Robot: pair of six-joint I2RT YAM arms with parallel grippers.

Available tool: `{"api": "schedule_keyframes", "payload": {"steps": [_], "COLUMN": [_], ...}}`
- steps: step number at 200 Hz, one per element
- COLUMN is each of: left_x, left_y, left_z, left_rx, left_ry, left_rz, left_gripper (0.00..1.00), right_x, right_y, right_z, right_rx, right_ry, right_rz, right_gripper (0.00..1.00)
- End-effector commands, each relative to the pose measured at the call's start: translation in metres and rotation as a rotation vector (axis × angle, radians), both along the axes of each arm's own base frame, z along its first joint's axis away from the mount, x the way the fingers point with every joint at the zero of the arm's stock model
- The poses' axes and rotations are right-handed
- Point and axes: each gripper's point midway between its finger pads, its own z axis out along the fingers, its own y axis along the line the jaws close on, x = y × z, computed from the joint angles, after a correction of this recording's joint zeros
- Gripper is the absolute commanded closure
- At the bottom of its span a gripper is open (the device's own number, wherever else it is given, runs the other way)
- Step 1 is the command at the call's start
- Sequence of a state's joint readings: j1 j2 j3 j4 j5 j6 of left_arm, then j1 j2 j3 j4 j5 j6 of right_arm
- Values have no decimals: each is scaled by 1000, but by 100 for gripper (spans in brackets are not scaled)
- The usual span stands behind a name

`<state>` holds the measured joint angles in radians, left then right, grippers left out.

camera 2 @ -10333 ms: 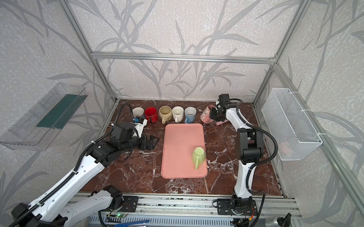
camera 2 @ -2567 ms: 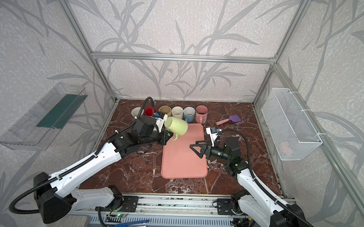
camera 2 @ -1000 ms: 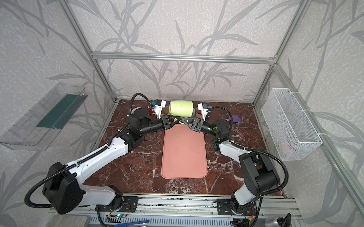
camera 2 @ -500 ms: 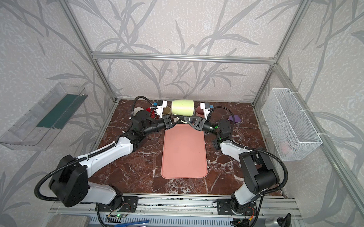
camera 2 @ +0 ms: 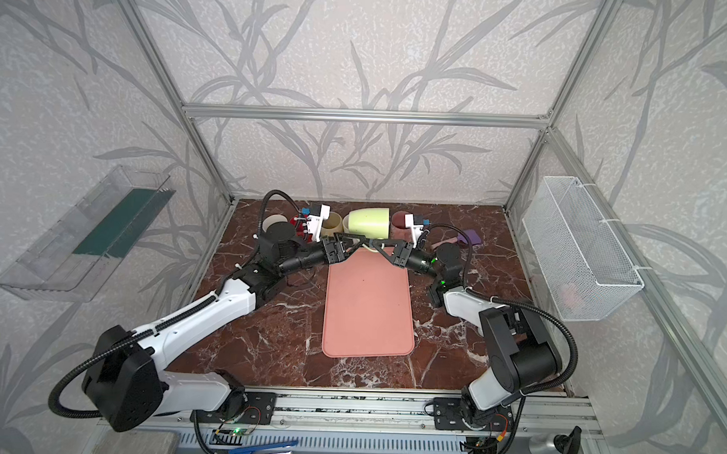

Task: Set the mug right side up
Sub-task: 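Grasp the green mug with the right gripper and release the left gripper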

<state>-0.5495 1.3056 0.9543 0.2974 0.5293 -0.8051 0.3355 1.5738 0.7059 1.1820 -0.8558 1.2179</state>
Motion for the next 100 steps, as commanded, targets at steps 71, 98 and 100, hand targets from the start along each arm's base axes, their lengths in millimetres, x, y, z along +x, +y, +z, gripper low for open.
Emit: {"api": "schedule_keyframes", "payload": {"steps": [71,98,100], "left_x": [-15,-23,-23], "left_y": [43,60,61], "left_z": [13,14,13], "left_rx": [207,290,298], "left_ry": [-83,-102,-103], "left_rz": [137,174,178], "left_gripper": [1,1,1], "right_x": [4,13,13], "right_y": [-44,-65,-66], "right_z": [19,9,7], "right_rx": [-44,-82,-85], "right_ry": [-96,-47,-42], "right_rz": [-189,-271,-276], "right_gripper": [100,100,100]}}
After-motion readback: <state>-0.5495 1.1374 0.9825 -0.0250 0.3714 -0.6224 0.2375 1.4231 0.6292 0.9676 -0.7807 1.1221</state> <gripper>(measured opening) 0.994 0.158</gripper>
